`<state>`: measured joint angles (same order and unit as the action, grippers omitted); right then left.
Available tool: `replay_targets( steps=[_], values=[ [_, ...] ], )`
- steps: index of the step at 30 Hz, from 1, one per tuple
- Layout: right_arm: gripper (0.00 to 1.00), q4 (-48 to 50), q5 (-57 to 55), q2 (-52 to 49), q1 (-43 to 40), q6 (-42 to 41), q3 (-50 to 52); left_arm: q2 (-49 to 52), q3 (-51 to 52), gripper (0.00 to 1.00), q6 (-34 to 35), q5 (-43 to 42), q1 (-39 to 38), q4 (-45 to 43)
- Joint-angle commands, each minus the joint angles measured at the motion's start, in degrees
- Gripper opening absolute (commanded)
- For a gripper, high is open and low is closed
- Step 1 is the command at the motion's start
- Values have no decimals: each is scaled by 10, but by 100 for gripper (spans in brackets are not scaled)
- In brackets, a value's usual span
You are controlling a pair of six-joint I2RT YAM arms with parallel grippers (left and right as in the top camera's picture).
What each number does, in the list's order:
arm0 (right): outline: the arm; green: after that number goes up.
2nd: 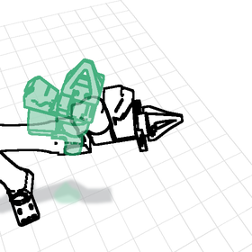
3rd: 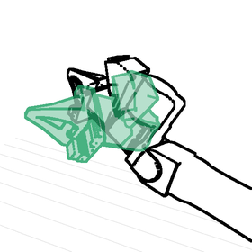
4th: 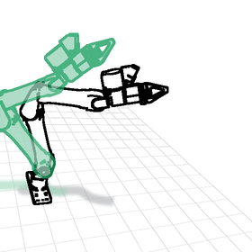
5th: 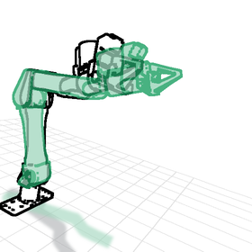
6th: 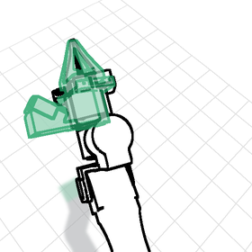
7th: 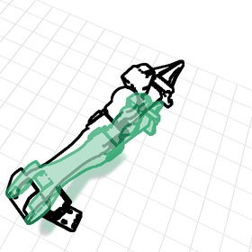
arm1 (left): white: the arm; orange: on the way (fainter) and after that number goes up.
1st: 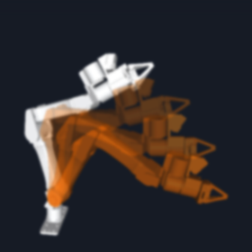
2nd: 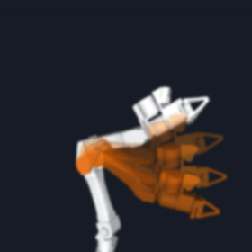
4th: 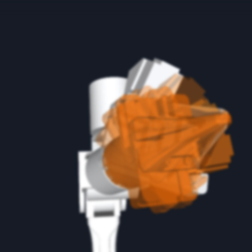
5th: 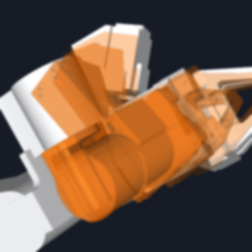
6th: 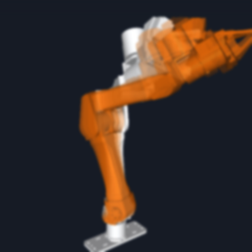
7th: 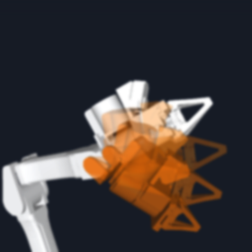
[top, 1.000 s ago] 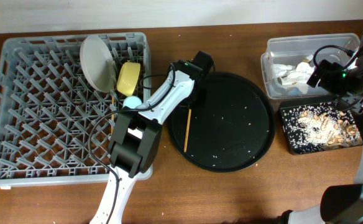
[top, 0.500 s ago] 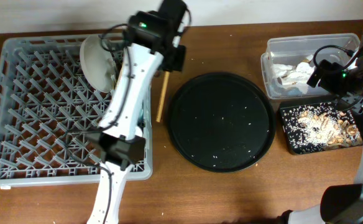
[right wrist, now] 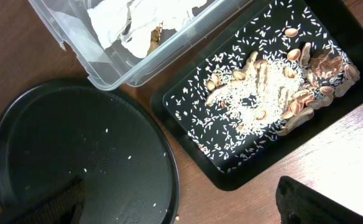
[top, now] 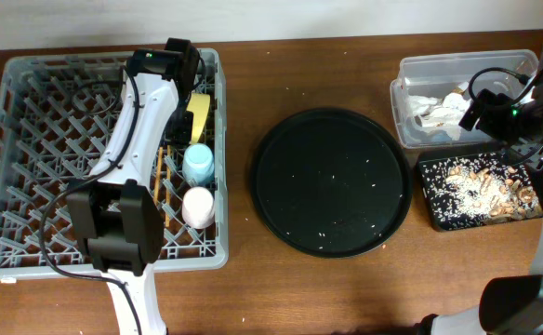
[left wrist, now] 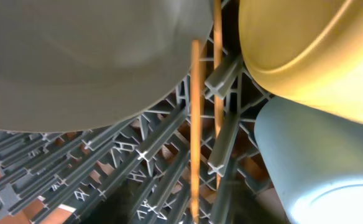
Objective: Sort waste into correct bins and load items into the dishwasher rack
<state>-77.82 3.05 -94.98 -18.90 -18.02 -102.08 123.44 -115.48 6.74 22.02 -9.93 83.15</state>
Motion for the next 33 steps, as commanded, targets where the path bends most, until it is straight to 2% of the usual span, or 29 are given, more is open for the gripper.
replay_targets(
  steps=[1,2,7,9,13,21,23,26,28,30,31,33],
  values=[
    [98,0,-5,10,-3,-3,-1,-3,-6,87,-2,16,4,-6],
    [98,0,-5,10,-3,-3,-1,-5,-20,92,-2,6,4,0],
    [98,0,-5,10,-3,-3,-1,-78,-184,92,-2,-99,3,59],
    [98,0,-5,10,-3,-3,-1,-133,-226,99,-2,-142,3,56],
    [98,0,-5,10,-3,-3,-1,-211,-232,99,-2,-148,3,18],
    [98,1,-10,38,3,-3,-1,-222,-232,99,-2,-148,3,30],
    [98,26,-28,97,47,-1,-1,-222,-232,99,-2,-148,3,30],
    [98,88,-40,190,169,67,0,-222,-232,99,-2,-148,3,30],
    [98,125,-39,229,207,67,14,-222,-232,99,-2,-148,3,30],
    [98,191,-35,290,235,67,88,-222,-232,99,-2,-148,3,30],
    [98,286,-31,352,239,69,193,-222,-232,99,-2,-148,3,30],
    [98,406,-17,437,239,69,349,-222,-232,99,-2,-148,3,30]
  ],
)
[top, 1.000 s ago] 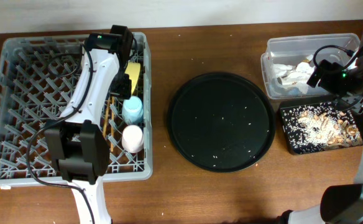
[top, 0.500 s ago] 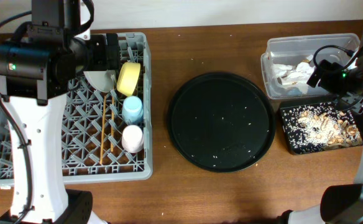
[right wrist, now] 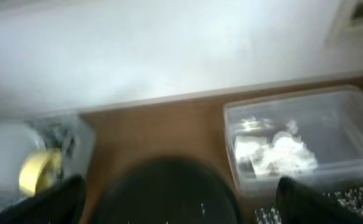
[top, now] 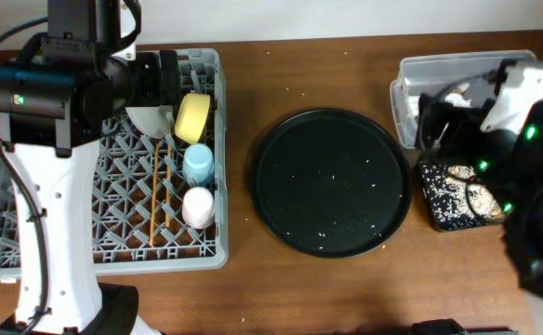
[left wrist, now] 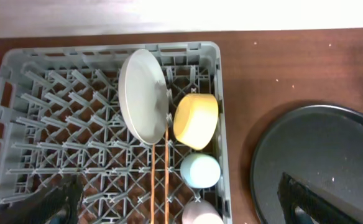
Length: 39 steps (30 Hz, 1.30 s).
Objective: Sort waste into correct bins and load items into the dishwasher rack
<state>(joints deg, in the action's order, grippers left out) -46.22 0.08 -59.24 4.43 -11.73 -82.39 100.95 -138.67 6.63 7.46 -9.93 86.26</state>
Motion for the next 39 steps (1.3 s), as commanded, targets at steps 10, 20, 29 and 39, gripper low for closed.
replay_targets(
  steps=[10,20,29,39],
  values=[
    [98,468,16,490,5,6,774,3,0,99,-1,-2,3,-1],
    [98,417,-6,591,5,8,821,3,0,99,-1,-2,3,-1],
    [98,417,-6,591,5,8,821,3,0,99,-1,-2,3,-1],
    [98,417,-6,591,5,8,821,-227,456,99,-25,9,4,-378]
  ],
)
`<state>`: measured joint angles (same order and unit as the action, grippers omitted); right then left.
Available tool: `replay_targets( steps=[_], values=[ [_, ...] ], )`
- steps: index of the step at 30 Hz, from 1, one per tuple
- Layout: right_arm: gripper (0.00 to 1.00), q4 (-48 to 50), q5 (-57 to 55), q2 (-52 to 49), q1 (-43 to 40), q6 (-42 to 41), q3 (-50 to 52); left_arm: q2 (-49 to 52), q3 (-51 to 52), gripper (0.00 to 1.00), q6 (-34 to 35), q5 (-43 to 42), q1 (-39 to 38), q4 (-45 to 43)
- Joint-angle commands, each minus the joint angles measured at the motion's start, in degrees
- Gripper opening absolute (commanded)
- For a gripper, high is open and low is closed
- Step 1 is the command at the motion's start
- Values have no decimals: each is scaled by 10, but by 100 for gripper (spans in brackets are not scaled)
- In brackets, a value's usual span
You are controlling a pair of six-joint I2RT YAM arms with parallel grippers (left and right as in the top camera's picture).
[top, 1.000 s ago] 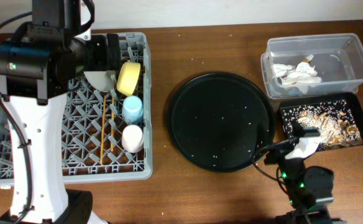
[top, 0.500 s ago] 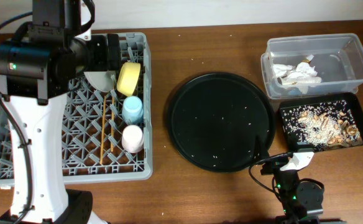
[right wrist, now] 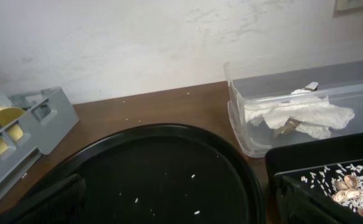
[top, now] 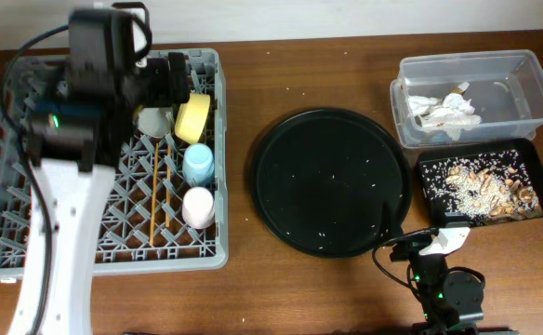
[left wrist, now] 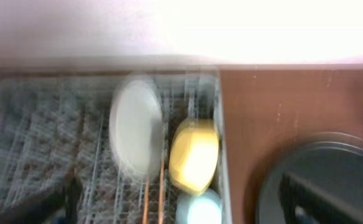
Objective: Sort waste into correct bins and load items into the dishwasher rack
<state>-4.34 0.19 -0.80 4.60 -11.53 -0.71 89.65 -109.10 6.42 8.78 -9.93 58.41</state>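
Note:
The grey dishwasher rack [top: 30, 214] holds a white plate [left wrist: 136, 127] on edge, a yellow bowl [top: 192, 118], a blue cup [top: 197, 165], a whitish cup [top: 198, 207] and a pair of chopsticks [top: 158, 191]. My left gripper [left wrist: 176, 193] hangs open and empty high over the rack's far right part; its view is blurred. My right gripper [right wrist: 180, 186] is open and empty, low at the table's front edge, facing across the black round tray [right wrist: 163, 168], which carries only scattered rice grains.
A clear bin [top: 467, 98] with crumpled tissue stands at the back right. In front of it lies a black rectangular tray [top: 481, 186] of rice and nut shells. The right arm [top: 443, 279] sits folded near the front edge.
The right arm was raised over the bins and is now low at the front edge, looking level across the tray. The left gripper stays above the rack, shifted a little, its view now blurred.
At first my left gripper was down inside the rack, close against the plate and yellow bowl, and the right hovered over the bins. Then the left was high above the rack, plate left standing. Now the right arm is down by the front edge.

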Motion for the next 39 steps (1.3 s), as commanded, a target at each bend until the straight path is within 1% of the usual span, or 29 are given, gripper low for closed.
replay_targets(
  steps=[1,2,3,4,7,8,9,12,14,15,16,17,19,39],
  values=[
    [98,-2,-7,6,4,6,4,-182,287,99,-33,-5,7,-189],
    [99,-2,-7,6,4,6,4,-257,421,99,-33,-19,23,-277],
    [98,-2,-7,6,4,6,4,-297,491,99,-33,-30,33,-323],
    [98,-2,-7,6,4,6,4,-355,587,99,-33,-35,43,-379],
    [98,-2,-7,6,4,6,4,-552,855,99,-33,-34,61,-542],
    [98,-2,-7,6,4,6,4,-606,914,99,-35,-34,68,-574],
    [98,-2,-7,6,4,6,4,-647,954,99,-35,-34,71,-585],
    [98,-2,-7,6,4,6,4,-760,1052,99,-45,-35,71,-590],
    [99,-2,-7,6,4,6,4,-811,1086,99,-71,-35,71,-589],
    [98,-2,-7,6,4,6,4,-827,1086,99,-98,-35,71,-575],
    [98,-2,-7,6,4,6,4,-840,1086,99,-108,-35,71,-558],
    [98,-2,-7,6,4,6,4,-859,1086,99,-110,-36,71,-541],
    [98,-2,-7,6,4,6,4,-893,1086,99,-110,-36,71,-541],
    [98,-2,-7,6,4,6,4,-894,1086,99,-110,-35,71,-543]
  ],
)
